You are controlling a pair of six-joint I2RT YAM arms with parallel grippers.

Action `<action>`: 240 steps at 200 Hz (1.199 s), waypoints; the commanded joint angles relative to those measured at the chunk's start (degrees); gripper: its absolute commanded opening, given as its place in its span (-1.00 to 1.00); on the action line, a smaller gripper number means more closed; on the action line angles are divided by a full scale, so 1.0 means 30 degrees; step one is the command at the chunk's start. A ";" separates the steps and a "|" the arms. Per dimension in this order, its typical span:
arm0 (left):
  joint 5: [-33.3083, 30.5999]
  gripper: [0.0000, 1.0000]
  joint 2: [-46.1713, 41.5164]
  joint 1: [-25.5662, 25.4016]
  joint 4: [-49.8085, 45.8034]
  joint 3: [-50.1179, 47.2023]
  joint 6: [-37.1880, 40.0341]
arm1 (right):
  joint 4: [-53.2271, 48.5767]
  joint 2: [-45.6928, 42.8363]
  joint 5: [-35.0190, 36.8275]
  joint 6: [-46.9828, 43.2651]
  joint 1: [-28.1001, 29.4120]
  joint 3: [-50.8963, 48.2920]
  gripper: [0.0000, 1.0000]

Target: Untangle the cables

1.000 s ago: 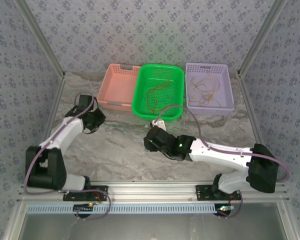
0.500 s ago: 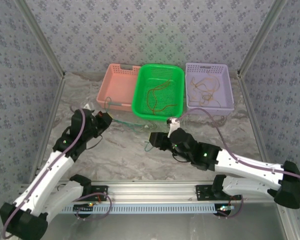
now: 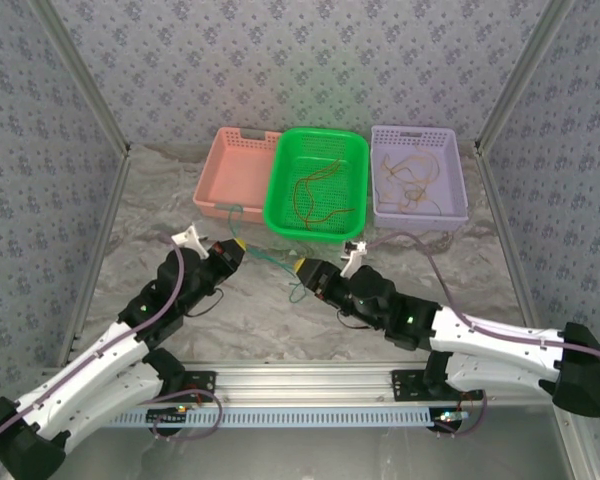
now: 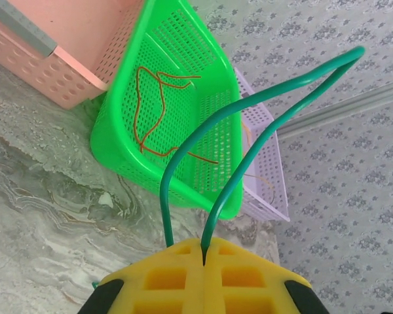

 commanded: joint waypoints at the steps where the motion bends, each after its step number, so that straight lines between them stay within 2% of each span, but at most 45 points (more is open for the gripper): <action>1: -0.1160 -1.00 0.0056 -0.0422 0.1695 -0.0101 -0.0111 | -0.0347 0.0349 0.1227 0.2119 0.0322 0.0630 -0.12; 27: -0.1469 -1.00 0.0027 -0.0722 0.2181 -0.0190 -0.0107 | -0.1101 0.0110 0.2242 0.3441 0.0646 -0.0050 -0.13; 52: -0.1547 -1.00 0.0128 -0.0873 0.2625 -0.0237 -0.0061 | 0.0289 -0.0506 0.2677 0.4311 0.0745 -0.1355 -0.11; 117: -0.1799 -1.00 0.0634 -0.1239 0.3184 -0.0593 -0.0216 | -0.0510 -0.0775 0.3257 0.3983 0.0743 -0.0877 -0.10; 167: -0.1836 -1.00 0.0616 -0.1270 0.3584 -0.0578 -0.0268 | 0.0222 -0.0541 0.3343 0.5553 0.0968 -0.1779 -0.37; 240: -0.1555 -1.00 0.0711 -0.1289 0.4252 -0.0820 -0.0103 | -0.0824 -0.1218 0.4033 0.5116 0.0927 -0.0989 -0.31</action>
